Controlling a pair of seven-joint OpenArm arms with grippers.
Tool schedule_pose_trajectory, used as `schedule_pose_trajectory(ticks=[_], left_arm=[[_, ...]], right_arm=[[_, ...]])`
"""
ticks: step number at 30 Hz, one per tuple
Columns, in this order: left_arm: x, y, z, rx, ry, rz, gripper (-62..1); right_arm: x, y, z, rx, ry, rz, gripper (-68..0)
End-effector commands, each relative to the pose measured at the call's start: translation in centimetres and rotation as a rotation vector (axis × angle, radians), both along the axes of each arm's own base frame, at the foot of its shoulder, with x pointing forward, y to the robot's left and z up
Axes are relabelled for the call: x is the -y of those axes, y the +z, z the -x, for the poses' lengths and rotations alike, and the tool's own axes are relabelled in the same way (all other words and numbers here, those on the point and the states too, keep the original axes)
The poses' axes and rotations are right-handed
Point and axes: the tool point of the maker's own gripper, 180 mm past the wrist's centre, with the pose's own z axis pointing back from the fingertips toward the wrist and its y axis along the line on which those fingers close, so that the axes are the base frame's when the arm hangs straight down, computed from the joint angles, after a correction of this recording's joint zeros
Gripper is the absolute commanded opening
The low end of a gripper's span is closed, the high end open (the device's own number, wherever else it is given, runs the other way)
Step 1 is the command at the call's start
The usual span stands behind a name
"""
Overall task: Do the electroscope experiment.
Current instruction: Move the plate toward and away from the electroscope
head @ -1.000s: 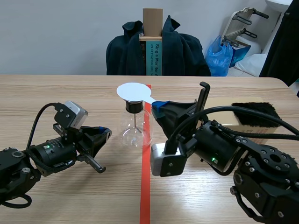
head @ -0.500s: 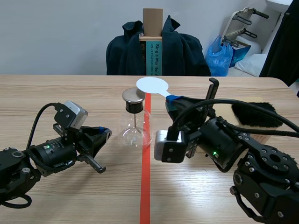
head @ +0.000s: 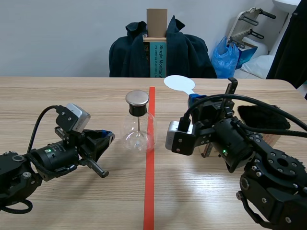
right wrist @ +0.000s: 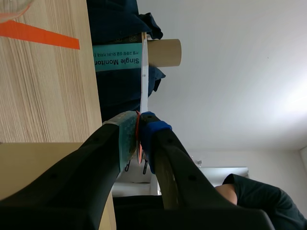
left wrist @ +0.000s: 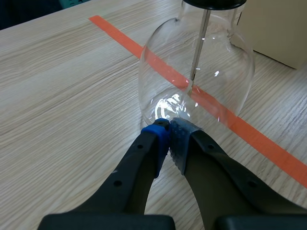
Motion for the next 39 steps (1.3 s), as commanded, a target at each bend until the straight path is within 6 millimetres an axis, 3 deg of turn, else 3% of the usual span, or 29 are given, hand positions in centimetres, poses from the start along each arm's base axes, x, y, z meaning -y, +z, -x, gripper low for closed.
schedule_pose_trajectory(ticks=[1,9,23,39], left_arm=[[0.5,1.5,-0.7,0.039,-0.003,0.028,-57.8],[0.5,1.5,-0.7,0.039,-0.003,0.028,-57.8],[0.5,1.5,-0.7,0.039,-0.003,0.028,-57.8],[0.5,1.5,-0.7,0.040,-0.003,0.030,-57.8]], right_arm=[[0.2,1.4,-0.7,0.046,-0.004,-0.002,-66.7],[-0.9,1.5,-0.1,0.053,0.066,0.005,-66.7],[-4.7,1.4,2.9,0.071,0.333,0.022,-66.7],[-5.5,1.5,3.8,0.075,0.400,0.020,-66.7]])
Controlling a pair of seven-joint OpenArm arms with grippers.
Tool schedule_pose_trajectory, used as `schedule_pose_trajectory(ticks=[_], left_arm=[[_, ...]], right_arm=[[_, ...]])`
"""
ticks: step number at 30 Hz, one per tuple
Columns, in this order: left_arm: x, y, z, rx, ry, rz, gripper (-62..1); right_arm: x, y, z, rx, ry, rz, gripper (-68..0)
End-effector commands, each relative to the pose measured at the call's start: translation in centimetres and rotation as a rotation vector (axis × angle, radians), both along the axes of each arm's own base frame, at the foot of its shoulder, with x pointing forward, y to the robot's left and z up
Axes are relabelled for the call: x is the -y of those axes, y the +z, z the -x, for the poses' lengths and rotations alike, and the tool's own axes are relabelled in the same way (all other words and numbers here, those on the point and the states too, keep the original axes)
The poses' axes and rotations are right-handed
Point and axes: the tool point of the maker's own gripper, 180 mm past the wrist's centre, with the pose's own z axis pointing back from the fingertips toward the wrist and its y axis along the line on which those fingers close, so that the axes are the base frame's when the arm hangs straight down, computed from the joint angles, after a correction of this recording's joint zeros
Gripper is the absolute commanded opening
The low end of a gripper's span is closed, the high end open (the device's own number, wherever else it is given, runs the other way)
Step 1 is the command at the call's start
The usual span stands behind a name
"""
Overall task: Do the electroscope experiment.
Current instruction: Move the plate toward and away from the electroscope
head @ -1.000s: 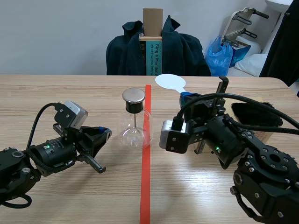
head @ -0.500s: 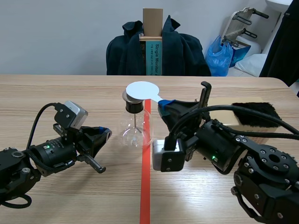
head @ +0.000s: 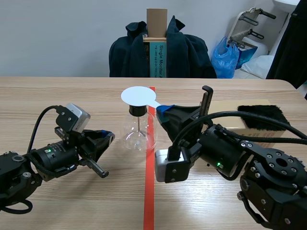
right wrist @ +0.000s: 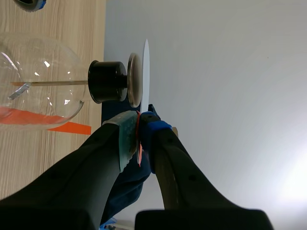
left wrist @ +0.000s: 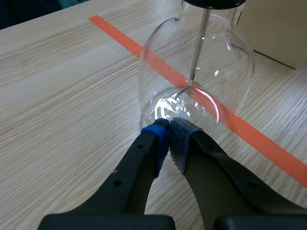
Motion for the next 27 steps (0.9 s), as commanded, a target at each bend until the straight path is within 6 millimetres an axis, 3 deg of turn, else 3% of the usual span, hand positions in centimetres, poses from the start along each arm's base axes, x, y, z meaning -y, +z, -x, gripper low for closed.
schedule_pose_trajectory(ticks=[1,9,19,27], left_arm=[[0.5,1.5,-0.7,0.040,-0.003,0.030,-57.8],[0.5,1.5,-0.7,0.040,-0.003,0.030,-57.8],[0.5,1.5,-0.7,0.041,-0.003,0.030,-57.8],[0.5,1.5,-0.7,0.041,-0.003,0.030,-57.8]], right_arm=[[0.1,1.3,-0.8,0.045,-0.005,-0.012,-66.7],[1.2,1.3,-2.0,0.042,-0.095,-0.009,-66.7],[4.8,1.2,-4.8,0.036,-0.346,-0.001,-66.7],[6.9,1.7,-5.6,0.071,-0.435,0.004,-66.7]])
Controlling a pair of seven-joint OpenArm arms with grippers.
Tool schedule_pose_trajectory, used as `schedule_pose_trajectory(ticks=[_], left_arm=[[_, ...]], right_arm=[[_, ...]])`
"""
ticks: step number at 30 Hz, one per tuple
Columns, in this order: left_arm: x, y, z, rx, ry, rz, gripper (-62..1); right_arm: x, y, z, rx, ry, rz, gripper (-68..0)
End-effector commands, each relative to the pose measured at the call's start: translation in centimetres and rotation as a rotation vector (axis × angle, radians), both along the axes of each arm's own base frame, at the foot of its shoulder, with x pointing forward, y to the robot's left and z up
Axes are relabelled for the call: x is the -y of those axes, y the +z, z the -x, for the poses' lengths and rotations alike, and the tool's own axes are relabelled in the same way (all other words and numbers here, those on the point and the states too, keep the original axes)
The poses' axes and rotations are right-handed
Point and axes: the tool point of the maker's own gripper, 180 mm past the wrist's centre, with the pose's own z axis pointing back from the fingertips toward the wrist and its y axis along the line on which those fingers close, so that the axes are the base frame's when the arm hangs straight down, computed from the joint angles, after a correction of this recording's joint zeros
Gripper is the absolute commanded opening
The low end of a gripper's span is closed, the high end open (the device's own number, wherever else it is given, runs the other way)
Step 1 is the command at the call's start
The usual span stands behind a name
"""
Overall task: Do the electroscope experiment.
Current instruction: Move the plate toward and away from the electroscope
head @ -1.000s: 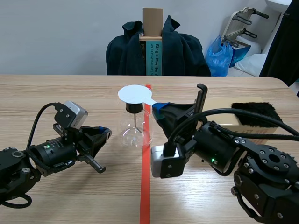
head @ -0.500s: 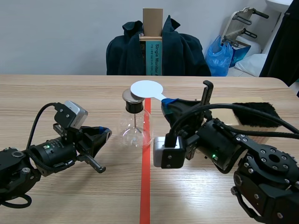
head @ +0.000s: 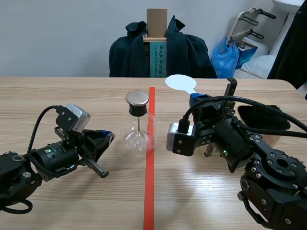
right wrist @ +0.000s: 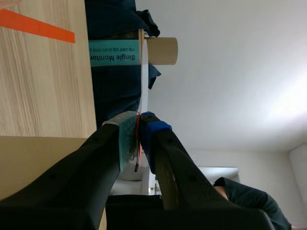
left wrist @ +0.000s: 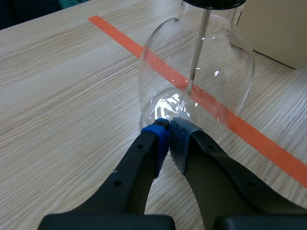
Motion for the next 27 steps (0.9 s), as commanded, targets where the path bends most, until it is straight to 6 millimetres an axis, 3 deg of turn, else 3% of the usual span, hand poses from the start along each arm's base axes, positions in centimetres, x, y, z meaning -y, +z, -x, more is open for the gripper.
schedule_pose_trajectory(ticks=[1,6,16,20,27], left_arm=[[0.5,1.5,-0.7,0.041,-0.003,0.030,-57.8],[0.5,1.5,-0.7,0.040,-0.003,0.030,-57.8],[0.3,1.5,-0.6,0.040,-0.003,0.024,-57.8],[-0.4,1.8,0.0,0.048,-0.021,-0.001,-57.8],[-1.4,5.5,4.0,0.037,-0.141,-0.058,-57.7]], right_arm=[[1.1,1.9,-0.8,0.069,-0.015,0.008,-66.7],[2.7,4.8,-0.9,0.202,-0.036,0.014,-66.7],[8.3,17.2,0.7,0.557,-0.138,-0.085,-66.7],[9.8,21.2,2.1,0.671,-0.176,-0.106,-66.7],[11.4,23.7,4.1,0.749,-0.222,-0.103,-66.7]])
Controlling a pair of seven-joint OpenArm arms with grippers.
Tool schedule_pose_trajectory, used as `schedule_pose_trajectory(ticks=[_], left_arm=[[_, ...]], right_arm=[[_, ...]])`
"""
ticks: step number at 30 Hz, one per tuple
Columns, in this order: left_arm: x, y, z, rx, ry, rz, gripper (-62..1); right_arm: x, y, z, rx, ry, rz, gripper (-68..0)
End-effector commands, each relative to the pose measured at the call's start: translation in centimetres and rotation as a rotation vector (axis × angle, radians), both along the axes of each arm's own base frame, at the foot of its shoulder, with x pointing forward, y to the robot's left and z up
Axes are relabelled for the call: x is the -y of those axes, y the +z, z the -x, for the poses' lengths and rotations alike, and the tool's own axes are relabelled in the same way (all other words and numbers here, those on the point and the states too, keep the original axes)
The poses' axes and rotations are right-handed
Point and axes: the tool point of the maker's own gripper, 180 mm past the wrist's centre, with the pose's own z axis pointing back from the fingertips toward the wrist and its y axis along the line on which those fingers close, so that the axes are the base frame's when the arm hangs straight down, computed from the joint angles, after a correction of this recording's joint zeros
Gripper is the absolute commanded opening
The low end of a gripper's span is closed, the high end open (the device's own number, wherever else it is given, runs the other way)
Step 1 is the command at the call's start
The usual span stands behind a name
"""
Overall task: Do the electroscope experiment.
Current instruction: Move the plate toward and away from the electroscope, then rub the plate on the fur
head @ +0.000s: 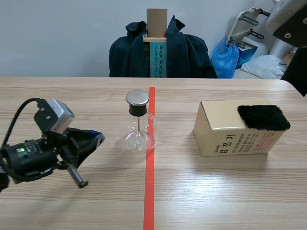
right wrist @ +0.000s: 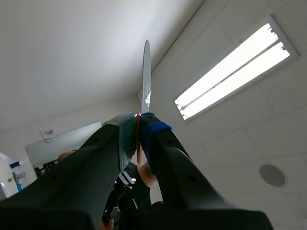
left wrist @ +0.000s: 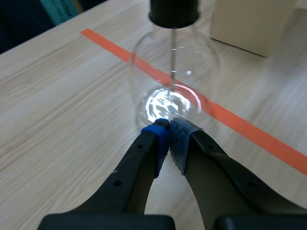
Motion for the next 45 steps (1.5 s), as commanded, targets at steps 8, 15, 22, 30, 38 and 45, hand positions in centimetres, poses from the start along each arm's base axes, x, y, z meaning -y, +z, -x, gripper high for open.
schedule_pose_trajectory(ticks=[8,15,22,30,38,45], left_arm=[[0.5,8.2,6.6,-0.144,-0.207,0.031,-49.2],[0.6,10.0,9.3,-0.198,-0.216,0.043,-16.8],[0.1,10.8,9.4,-0.152,-0.162,0.104,1.4],[-0.1,10.9,9.0,-0.135,-0.129,0.117,1.4],[-0.1,11.1,8.8,-0.116,-0.121,0.127,1.4],[-0.6,11.4,7.8,-0.081,-0.035,0.160,1.4]], right_arm=[[1.3,-1.2,1.9,-0.025,-0.034,0.005,-66.7],[2.6,-4.5,2.3,-0.133,-0.076,-0.015,-66.7],[4.4,-12.0,1.9,-0.315,-0.127,0.024,-66.7],[6.0,-21.8,1.5,-0.533,-0.156,0.058,-66.7],[7.0,-25.7,1.1,-0.641,-0.167,0.061,-66.7],[6.3,-26.6,1.2,-0.679,-0.123,0.081,-66.7]])
